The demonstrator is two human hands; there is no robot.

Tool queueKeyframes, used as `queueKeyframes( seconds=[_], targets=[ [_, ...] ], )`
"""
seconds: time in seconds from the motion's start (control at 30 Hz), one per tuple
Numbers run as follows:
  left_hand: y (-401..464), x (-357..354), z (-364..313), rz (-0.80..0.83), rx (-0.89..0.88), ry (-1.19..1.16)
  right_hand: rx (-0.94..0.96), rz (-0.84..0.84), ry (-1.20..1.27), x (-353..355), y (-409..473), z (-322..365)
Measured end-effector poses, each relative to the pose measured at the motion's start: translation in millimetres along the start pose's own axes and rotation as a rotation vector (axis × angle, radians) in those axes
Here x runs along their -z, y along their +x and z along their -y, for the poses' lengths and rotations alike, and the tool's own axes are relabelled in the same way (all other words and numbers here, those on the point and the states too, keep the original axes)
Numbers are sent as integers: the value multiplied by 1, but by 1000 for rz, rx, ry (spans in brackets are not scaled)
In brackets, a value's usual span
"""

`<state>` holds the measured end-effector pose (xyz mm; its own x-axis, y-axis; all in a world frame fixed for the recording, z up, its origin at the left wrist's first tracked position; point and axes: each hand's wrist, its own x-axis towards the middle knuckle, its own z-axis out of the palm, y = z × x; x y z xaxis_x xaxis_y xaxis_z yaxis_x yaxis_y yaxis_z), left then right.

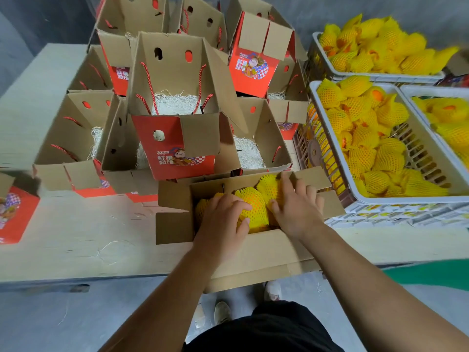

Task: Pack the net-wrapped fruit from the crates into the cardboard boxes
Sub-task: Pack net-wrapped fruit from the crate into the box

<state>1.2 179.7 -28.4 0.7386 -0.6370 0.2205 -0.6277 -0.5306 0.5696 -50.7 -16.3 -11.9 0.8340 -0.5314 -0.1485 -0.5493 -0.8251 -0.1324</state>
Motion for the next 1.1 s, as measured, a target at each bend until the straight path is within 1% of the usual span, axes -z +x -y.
queueKeyframes(
  seconds=[0.07, 0.17, 0.23, 0.27, 0.3, 0.33, 0.37, 0.4, 0.43, 0.47, 0.5, 0.53, 0.57, 0.63, 0.67, 0.7, 0.73, 0.77, 0.8, 0.83, 0.9, 0.97, 1.0, 1.03, 1.07, 1.1],
  targets=[
    [-4, 5, 1, -43, -20, 6, 52, -56, 34, -5, -11, -11],
    [-15, 17, 13, -157, 29, 85, 99, -45, -19, -10, -17, -22],
    [-21, 25, 24, -262, 161, 134, 118, -52, 2, -9, -17, -26],
    [-25, 27, 29, -285, 260, 162, 117, -61, 27, -8, -15, -28],
    [-27, 29, 32, -273, 379, 177, 120, -67, 52, -7, -14, -29],
    [-29, 28, 34, -236, 519, 143, 131, -74, 74, -7, -15, -30],
    [-30, 27, 35, -197, 676, 44, 143, -88, 111, -7, -16, -31],
    [-31, 27, 34, -178, 824, -103, 147, -134, 191, -7, -19, -32],
    [-32, 27, 33, -176, 946, -259, 127, -219, 301, -6, -20, -34],
    [-34, 27, 33, -176, 1025, -409, 67, -313, 411, -5, -21, -37],
    [-36, 27, 31, -166, 1062, -511, -27, -375, 509, -4, -23, -42],
    [-38, 27, 28, -165, 1083, -576, -138, -391, 601, -4, -24, -49],
    [-41, 25, 26, -198, 1093, -611, -250, -371, 692, -5, -27, -56],
    [-46, 22, 24, -320, 1069, -626, -465, -273, 934, -11, -33, -67],
    [-47, 22, 24, -400, 1041, -645, -559, -176, 1113, -13, -36, -71],
    [-49, 21, 25, -494, 1027, -728, -637, -41, 1308, -14, -37, -74],
    [-50, 24, 23, -604, 1022, -865, -692, 132, 1492, -13, -37, -77],
    [-50, 26, 22, -712, 1027, -1016, -717, 298, 1629, -9, -36, -79],
    [-50, 30, 21, -804, 1009, -1110, -716, 415, 1710, -6, -35, -81],
    [-50, 33, 20, -871, 988, -1142, -688, 468, 1748, -5, -32, -84],
    [-51, 35, 14, -961, 936, -1158, -578, 466, 1766, -3, -26, -87],
    [-52, 35, 6, -1048, 879, -1161, -460, 442, 1661, 1, -24, -84],
    [-53, 34, 4, -1060, 858, -1123, -403, 425, 1546, 3, -25, -81],
    [-54, 32, 4, -1023, 854, -1071, -360, 386, 1412, 5, -26, -78],
    [-55, 31, 3, -939, 872, -1027, -318, 338, 1311, 6, -26, -76],
    [-54, 31, 3, -816, 914, -1005, -290, 306, 1259, 3, -25, -76]
  ],
)
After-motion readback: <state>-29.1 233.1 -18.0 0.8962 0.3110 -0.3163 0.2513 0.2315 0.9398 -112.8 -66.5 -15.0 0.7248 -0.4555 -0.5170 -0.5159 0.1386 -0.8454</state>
